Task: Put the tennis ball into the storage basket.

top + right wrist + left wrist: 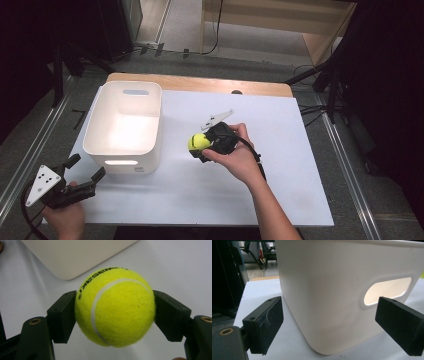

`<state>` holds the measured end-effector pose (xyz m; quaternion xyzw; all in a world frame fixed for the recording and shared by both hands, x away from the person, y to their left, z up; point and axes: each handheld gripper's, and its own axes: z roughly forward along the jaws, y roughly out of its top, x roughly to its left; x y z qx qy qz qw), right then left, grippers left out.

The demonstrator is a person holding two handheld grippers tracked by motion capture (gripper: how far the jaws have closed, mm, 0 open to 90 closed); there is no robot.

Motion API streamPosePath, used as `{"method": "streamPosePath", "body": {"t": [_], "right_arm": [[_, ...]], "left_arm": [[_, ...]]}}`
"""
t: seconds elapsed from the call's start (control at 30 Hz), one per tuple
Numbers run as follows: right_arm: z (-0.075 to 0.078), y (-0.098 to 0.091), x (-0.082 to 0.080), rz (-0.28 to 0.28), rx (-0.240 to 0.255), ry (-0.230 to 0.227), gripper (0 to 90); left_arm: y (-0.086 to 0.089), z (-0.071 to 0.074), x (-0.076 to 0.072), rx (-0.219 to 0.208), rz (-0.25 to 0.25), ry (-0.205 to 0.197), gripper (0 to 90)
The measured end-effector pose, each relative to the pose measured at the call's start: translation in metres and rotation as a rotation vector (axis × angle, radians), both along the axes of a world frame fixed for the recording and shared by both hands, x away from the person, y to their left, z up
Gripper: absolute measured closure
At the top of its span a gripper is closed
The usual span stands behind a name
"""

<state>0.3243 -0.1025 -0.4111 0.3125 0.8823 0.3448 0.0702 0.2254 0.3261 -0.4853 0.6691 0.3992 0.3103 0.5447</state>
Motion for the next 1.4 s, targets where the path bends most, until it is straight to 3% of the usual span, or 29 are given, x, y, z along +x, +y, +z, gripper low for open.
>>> {"method": "streamPosePath", "body": {"t": [0.87, 1.4], "right_arm": [[0.008, 0.032, 0.006, 0.064, 0.007, -0.009, 23.9], [0.013, 0.040, 0.007, 0.081, 0.012, -0.016, 24.0]], "left_arm": [[0.000, 0.000, 0.000, 0.001, 0.000, -0.002, 7.9], [0.000, 0.000, 0.001, -0.005, 0.004, 0.001, 7.9]]}}
